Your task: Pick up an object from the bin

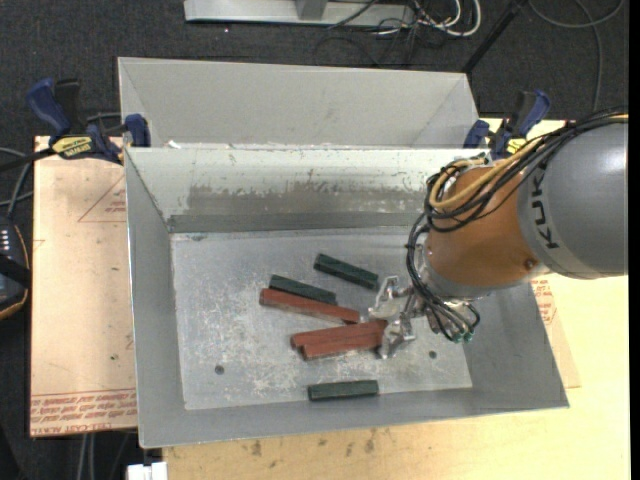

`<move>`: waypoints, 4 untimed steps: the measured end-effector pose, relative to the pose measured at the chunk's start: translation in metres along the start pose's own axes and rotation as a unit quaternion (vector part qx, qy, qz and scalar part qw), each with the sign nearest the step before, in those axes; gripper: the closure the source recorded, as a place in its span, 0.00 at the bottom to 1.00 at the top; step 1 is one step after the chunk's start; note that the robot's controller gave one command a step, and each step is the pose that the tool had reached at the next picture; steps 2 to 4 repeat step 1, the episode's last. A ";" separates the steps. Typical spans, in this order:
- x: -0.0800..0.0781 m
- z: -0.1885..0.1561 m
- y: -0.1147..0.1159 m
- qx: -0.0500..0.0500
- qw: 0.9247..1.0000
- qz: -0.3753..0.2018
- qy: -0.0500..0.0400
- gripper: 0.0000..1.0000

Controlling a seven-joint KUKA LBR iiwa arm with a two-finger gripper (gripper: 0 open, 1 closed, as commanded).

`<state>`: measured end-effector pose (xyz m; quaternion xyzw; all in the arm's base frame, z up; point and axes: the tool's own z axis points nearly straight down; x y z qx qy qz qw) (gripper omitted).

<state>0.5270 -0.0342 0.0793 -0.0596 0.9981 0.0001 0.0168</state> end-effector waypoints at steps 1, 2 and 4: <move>-0.043 -0.164 -0.002 -0.001 1.000 -0.019 0.012 1.00; -0.043 -0.164 -0.002 -0.001 1.000 -0.019 0.012 1.00; -0.043 -0.164 -0.002 -0.001 1.000 -0.019 0.012 1.00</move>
Offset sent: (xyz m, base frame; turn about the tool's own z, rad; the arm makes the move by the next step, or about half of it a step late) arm 0.0000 0.0000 0.0000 0.0000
